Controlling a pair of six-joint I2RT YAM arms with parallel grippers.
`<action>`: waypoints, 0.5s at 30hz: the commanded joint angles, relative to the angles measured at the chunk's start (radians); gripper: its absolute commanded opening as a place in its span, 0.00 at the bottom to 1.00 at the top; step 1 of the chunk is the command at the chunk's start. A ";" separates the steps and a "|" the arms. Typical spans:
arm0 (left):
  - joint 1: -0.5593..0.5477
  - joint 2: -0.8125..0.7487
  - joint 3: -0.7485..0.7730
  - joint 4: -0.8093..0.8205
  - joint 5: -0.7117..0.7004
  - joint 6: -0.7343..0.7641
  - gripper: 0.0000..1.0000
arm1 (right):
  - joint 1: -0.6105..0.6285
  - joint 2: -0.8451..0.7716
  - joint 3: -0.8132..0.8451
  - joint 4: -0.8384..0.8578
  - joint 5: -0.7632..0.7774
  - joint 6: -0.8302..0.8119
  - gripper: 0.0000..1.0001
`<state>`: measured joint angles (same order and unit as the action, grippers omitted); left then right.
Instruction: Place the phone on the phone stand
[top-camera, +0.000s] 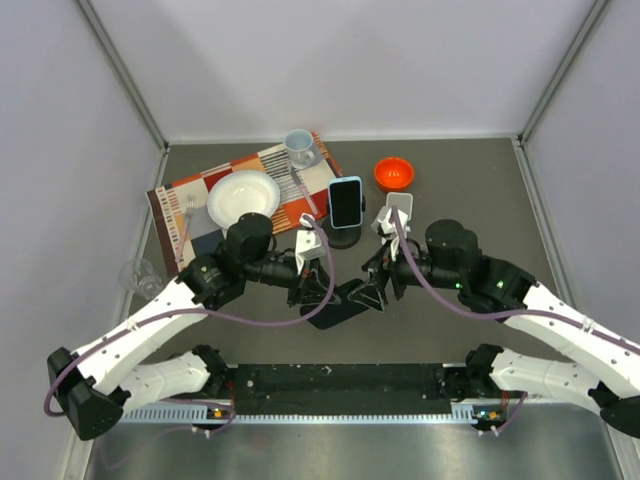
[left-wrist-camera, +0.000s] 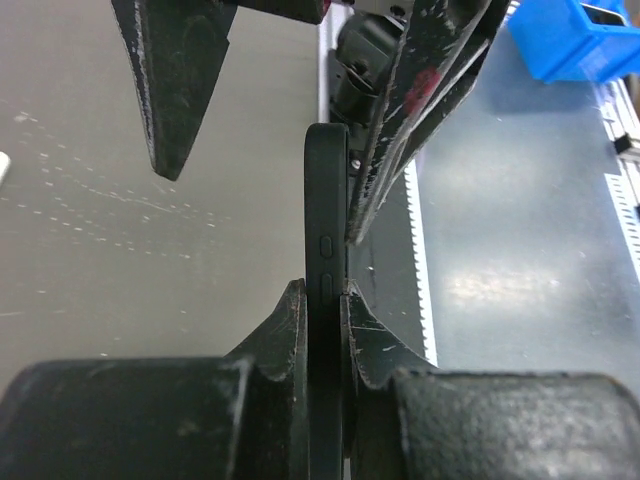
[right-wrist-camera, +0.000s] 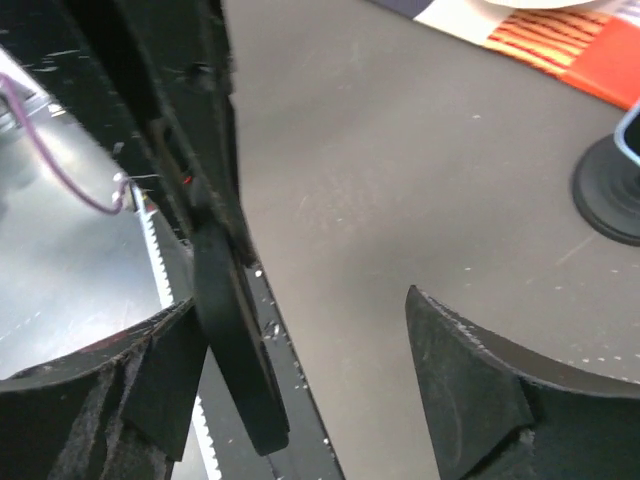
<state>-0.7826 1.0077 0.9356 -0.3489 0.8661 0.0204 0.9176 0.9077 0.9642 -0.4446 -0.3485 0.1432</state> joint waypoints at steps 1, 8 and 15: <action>-0.004 -0.060 -0.003 0.151 -0.087 -0.019 0.00 | -0.006 -0.023 0.008 0.101 0.153 0.111 0.79; -0.003 -0.153 -0.112 0.338 -0.157 -0.137 0.00 | -0.052 -0.085 -0.108 0.279 0.007 0.150 0.80; -0.003 -0.153 -0.144 0.439 -0.102 -0.189 0.00 | -0.218 -0.076 -0.206 0.483 -0.411 0.188 0.66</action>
<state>-0.7818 0.8703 0.7784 -0.0803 0.7174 -0.1158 0.7429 0.8127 0.7624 -0.1108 -0.5190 0.3176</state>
